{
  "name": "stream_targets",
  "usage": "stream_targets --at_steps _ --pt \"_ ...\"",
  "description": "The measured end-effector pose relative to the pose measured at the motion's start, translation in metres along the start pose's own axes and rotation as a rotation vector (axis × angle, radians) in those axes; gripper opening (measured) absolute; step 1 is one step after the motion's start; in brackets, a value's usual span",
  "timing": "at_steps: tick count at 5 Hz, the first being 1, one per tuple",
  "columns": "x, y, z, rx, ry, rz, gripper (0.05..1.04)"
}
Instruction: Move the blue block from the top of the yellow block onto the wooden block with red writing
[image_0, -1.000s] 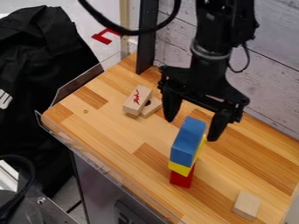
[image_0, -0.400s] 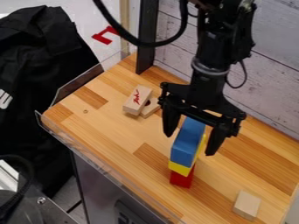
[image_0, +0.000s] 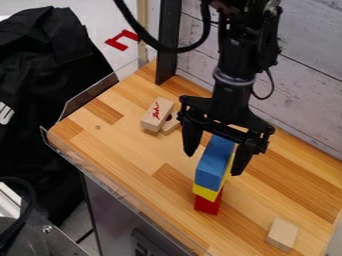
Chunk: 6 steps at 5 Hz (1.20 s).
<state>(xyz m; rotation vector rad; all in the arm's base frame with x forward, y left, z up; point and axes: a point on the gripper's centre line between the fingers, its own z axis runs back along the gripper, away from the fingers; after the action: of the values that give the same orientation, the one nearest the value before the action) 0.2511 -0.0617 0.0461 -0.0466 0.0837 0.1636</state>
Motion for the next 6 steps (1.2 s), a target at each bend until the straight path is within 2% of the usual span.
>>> stream_targets --at_steps 1,2,4,6 --pt "0.004 0.0 -0.001 -0.019 -0.022 0.007 0.681" --pt "0.004 0.0 0.0 -0.02 -0.033 0.002 0.532" --pt "0.008 0.008 0.024 -0.038 -0.107 0.014 0.532" --pt "0.023 0.046 0.034 0.0 -0.141 0.095 0.532"
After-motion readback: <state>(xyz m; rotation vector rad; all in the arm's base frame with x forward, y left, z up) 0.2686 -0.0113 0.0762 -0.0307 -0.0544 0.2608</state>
